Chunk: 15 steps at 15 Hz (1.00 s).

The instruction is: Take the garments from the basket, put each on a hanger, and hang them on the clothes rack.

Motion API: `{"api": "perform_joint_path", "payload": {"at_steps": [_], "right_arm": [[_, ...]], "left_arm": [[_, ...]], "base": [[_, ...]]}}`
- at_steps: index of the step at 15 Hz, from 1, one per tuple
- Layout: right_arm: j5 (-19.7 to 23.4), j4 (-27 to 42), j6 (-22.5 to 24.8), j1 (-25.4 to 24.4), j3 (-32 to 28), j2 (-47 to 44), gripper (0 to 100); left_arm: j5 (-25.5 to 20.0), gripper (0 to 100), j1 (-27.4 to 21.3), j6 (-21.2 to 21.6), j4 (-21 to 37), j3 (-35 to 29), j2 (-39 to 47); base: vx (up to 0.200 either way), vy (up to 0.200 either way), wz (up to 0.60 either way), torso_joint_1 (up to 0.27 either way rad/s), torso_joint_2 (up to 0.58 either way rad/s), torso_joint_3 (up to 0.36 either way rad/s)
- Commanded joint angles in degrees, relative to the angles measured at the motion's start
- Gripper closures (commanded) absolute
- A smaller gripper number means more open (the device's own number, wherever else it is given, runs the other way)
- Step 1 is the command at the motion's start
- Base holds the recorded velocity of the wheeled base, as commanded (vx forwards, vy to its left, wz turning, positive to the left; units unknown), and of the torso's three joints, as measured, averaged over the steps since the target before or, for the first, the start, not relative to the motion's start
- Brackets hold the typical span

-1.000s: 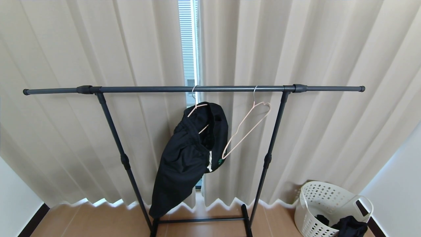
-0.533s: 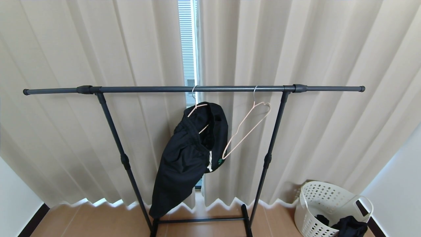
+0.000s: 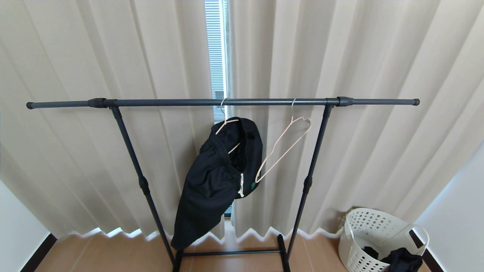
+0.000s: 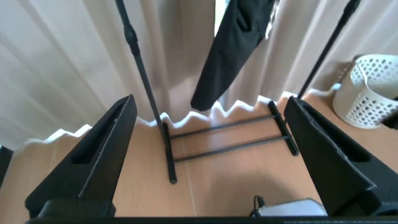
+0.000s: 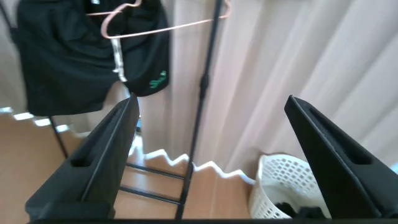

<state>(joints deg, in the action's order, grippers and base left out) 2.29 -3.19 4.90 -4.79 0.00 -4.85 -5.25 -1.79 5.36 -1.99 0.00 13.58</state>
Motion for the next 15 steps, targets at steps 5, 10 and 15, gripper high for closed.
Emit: {"api": "perform_joint_path", "payload": {"at_steps": [5, 10, 15], "right_arm": [[-0.01, -0.06, 0.11, 5.05, 0.00, 4.41, 0], [6.06, -0.32, -0.15, 5.05, 0.00, 4.41, 0], [7.02, -0.50, -0.07, 4.88, 0.00, 4.50, 0]], "left_arm": [[-0.11, 0, 3.46, -1.67, -0.12, 0.00, -10.06], [-3.45, 0, 1.18, -2.38, -0.39, 0.00, -13.58], [-3.53, 0, 1.18, -2.20, -0.39, 0.00, -13.58]], "base": [[0.000, 0.000, 0.00, 0.000, 0.00, 0.000], [0.000, 0.000, 0.00, 0.000, 0.00, 0.000], [0.000, 0.000, 0.00, 0.000, 0.00, 0.000]]}}
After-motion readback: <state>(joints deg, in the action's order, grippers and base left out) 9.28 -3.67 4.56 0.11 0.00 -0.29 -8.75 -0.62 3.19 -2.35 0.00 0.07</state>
